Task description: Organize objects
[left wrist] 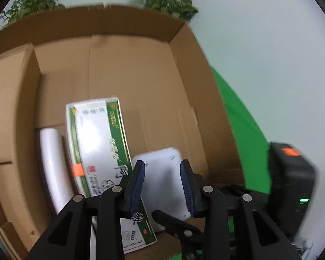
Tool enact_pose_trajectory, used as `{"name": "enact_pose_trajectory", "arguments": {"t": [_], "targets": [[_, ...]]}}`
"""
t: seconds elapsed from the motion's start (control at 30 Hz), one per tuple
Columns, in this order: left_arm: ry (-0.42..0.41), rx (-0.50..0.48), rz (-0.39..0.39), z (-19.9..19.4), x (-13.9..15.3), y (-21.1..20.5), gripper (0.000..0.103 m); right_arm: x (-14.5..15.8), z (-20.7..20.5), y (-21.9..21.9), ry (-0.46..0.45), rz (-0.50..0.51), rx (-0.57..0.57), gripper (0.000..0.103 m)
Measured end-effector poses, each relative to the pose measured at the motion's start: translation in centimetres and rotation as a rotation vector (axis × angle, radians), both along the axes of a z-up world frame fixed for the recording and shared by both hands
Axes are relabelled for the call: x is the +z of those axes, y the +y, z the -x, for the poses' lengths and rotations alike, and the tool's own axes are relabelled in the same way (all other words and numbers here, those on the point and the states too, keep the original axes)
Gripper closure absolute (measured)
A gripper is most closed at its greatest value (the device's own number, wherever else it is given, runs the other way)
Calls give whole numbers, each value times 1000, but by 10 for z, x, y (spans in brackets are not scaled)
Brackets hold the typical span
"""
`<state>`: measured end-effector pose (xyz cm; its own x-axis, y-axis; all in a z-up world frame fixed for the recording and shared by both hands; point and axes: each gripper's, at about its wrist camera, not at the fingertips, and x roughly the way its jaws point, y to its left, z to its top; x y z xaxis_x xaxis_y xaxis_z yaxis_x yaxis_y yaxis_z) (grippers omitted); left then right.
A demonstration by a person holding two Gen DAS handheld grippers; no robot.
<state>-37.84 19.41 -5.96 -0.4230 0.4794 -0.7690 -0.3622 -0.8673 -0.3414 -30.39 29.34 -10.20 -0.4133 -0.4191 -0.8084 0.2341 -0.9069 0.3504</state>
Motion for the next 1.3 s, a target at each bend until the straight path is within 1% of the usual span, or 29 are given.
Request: {"name": "enact_pose_trajectory", "arguments": {"t": [0.07, 0.17, 0.27, 0.33, 0.37, 0.4, 0.43, 0.47, 0.5, 0.53, 0.57, 0.6, 0.63, 0.67, 0.7, 0.73, 0.77, 0.83, 0.87, 0.93, 0.97, 1.03, 1.13, 1.17, 1.3], "targets": [[32, 10, -1, -6, 12, -7, 70, -1, 1, 0, 5, -11, -5, 48], [86, 43, -3, -18, 30, -20, 68, -3, 1, -4, 10, -19, 2, 48], [179, 84, 37, -33, 44, -35, 57, -3, 0, -7, 19, -30, 4, 48], [246, 121, 72, -38, 52, -45, 41, -3, -2, -8, 39, -40, -4, 48], [288, 147, 91, -49, 57, -54, 36, -2, -4, -9, 57, -50, -17, 47], [327, 174, 115, -57, 62, -65, 26, 0, -6, -8, 75, -56, -32, 44], [388, 209, 154, -66, 67, -75, 17, 2, -9, -8, 99, -59, -51, 36], [431, 233, 184, -73, 70, -80, 12, 6, -14, -9, 130, -53, -66, 33], [477, 264, 218, -84, 73, -87, 1, 10, -20, -11, 158, -57, -76, 27], [539, 313, 259, -101, 78, -95, 0, 16, -26, -11, 200, -62, -90, 22], [581, 348, 291, -112, 78, -101, 0, 22, -34, -13, 255, -74, -111, 19], [605, 370, 314, -123, 80, -110, 0, 28, -45, -19, 313, -102, -136, 8], [631, 398, 339, -133, 78, -115, 0, 32, -49, -21, 359, -116, -145, 1], [639, 415, 346, -144, 81, -124, 0, 39, -59, -24, 415, -133, -145, 1], [640, 429, 346, -150, 77, -129, 0, 45, -59, -23, 451, -150, -147, 1], [636, 447, 340, -156, 72, -138, 0, 48, -65, -30, 485, -164, -148, 1], [632, 463, 336, -157, 65, -140, 0, 50, -64, -36, 520, -171, -149, 1], [615, 491, 336, -158, 55, -152, 0, 47, -67, -49, 554, -192, -160, 1], [598, 499, 336, -162, 48, -161, 0, 44, -66, -57, 557, -199, -166, 1], [589, 512, 337, -161, 35, -171, 0, 43, -64, -60, 554, -199, -170, 1], [586, 518, 336, -162, 28, -176, 0, 42, -72, -51, 546, -195, -174, 1], [569, 524, 328, -163, 9, -180, 0, 35, -72, -53, 531, -181, -181, 1], [551, 523, 322, -155, -12, -180, 0, 27, -78, -59, 535, -204, -179, 1], [550, 522, 324, -151, -18, -180, 0, 25, -79, -62, 546, -216, -179, 1], [591, 531, 370, -142, -35, -172, 0, 19, -82, -68, 558, -222, -202, 1]]}}
